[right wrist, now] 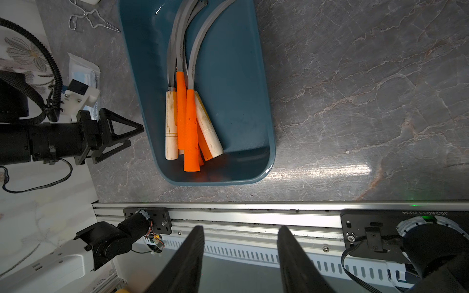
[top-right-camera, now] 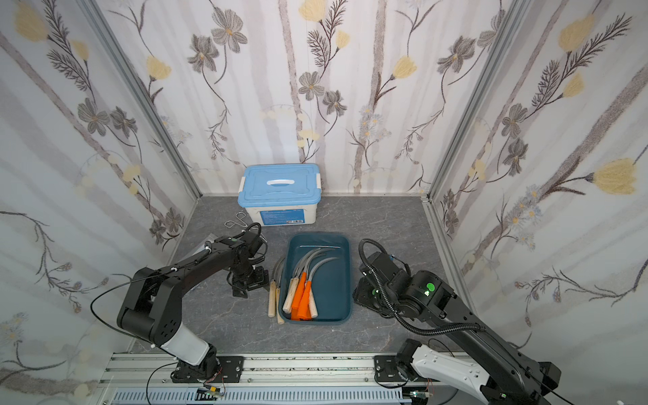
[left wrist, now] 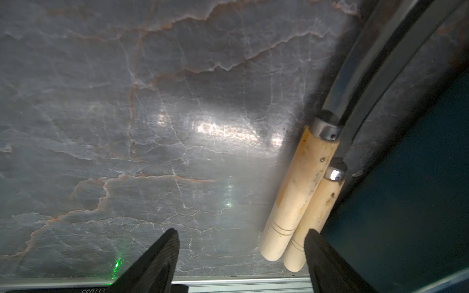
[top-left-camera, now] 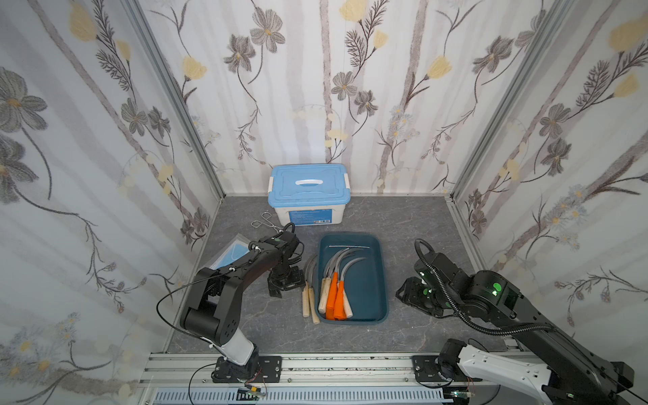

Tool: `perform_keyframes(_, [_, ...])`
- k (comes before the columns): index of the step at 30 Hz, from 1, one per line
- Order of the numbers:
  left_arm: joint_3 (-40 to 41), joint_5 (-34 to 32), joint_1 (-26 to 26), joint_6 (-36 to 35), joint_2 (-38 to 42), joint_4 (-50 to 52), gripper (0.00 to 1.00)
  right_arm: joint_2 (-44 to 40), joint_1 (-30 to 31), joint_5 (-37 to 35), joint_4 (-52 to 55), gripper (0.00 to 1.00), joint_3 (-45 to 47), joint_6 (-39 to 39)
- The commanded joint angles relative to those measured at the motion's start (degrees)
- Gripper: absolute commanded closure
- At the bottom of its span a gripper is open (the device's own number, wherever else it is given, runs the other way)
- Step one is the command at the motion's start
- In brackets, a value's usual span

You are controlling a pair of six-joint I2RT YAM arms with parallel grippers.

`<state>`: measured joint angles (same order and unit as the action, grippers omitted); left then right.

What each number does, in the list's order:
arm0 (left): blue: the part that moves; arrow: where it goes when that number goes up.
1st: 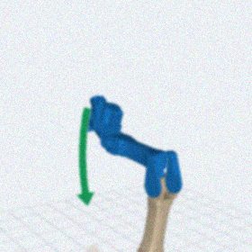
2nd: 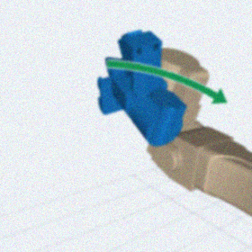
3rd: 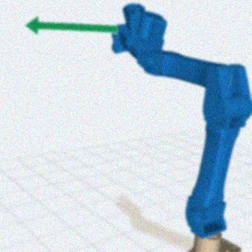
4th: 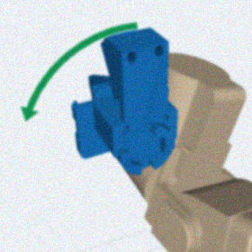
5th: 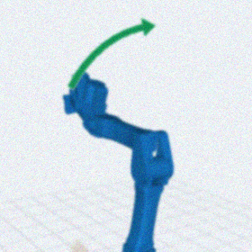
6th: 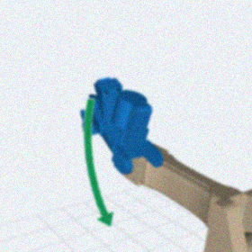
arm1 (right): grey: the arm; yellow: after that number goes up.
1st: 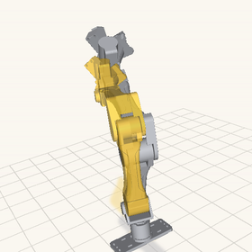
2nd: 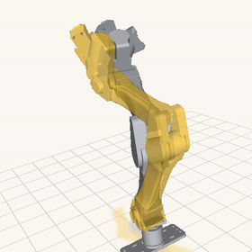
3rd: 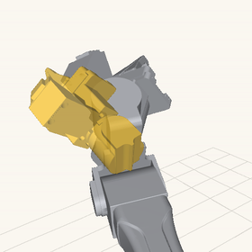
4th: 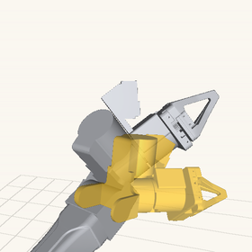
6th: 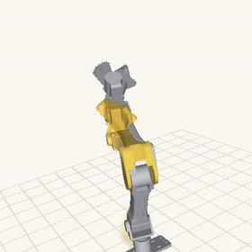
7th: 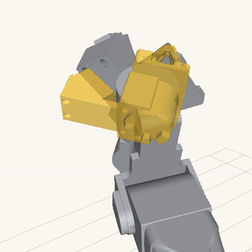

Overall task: Put small sickles into storage boxes
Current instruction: Pick up the sickle at the center of the board.

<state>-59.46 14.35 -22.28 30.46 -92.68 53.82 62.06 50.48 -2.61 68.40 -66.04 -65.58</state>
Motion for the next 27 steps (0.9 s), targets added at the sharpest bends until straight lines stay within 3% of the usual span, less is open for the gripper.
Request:
perform_keyframes(1, [-0.62,1.62,-0.72,0.64,-0.95,-0.91,0.19,-0.10,-0.02,0.06,-0.80,0.51,0.21,-0.78])
perform_keyframes(27, [-3.18,0.15,-3.00,0.04,-6.13,-0.07,0.22,-2.36,-0.10,0.00,-0.44,0.51,2.32,-2.01])
